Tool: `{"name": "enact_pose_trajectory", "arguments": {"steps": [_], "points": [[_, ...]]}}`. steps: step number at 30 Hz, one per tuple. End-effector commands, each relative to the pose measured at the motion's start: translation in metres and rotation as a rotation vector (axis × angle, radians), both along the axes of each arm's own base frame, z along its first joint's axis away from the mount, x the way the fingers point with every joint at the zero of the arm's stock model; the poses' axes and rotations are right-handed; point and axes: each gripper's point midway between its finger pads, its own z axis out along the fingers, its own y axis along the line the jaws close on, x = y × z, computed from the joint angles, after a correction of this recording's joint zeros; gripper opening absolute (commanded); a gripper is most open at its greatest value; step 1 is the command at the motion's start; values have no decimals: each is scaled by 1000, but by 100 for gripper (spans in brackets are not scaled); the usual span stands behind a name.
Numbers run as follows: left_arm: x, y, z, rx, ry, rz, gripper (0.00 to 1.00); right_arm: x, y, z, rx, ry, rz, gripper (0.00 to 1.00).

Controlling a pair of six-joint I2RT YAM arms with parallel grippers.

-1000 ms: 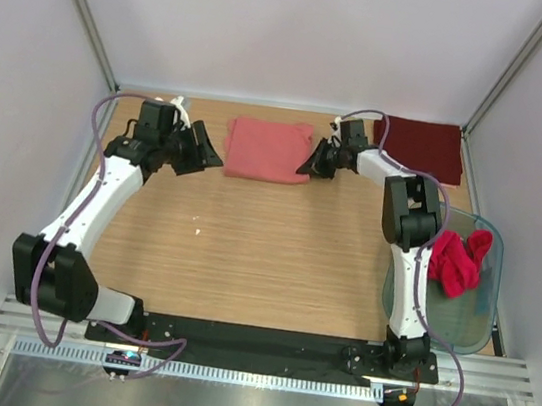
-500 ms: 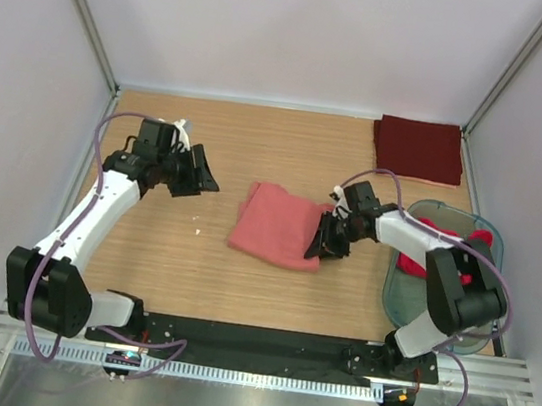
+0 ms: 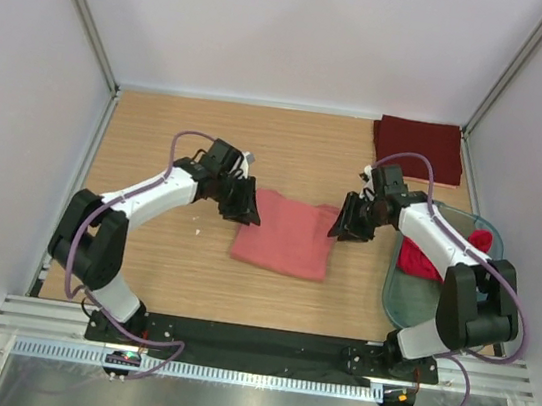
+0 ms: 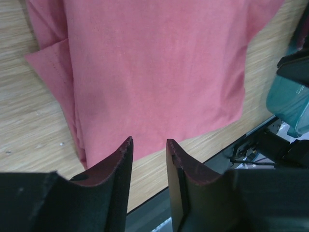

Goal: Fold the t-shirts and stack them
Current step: Fold the tshirt

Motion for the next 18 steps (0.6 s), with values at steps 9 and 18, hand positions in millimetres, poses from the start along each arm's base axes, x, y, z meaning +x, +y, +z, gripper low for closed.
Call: {"name": "enact_pose_trajectory", "arguments": {"steps": [9, 18], "points": [[2, -20, -39, -48, 82, 21, 25, 87, 16, -16, 65, -57, -48, 4], [-18, -2, -68, 28, 131, 43, 19, 137, 15, -52, 27, -51, -38, 4]]}}
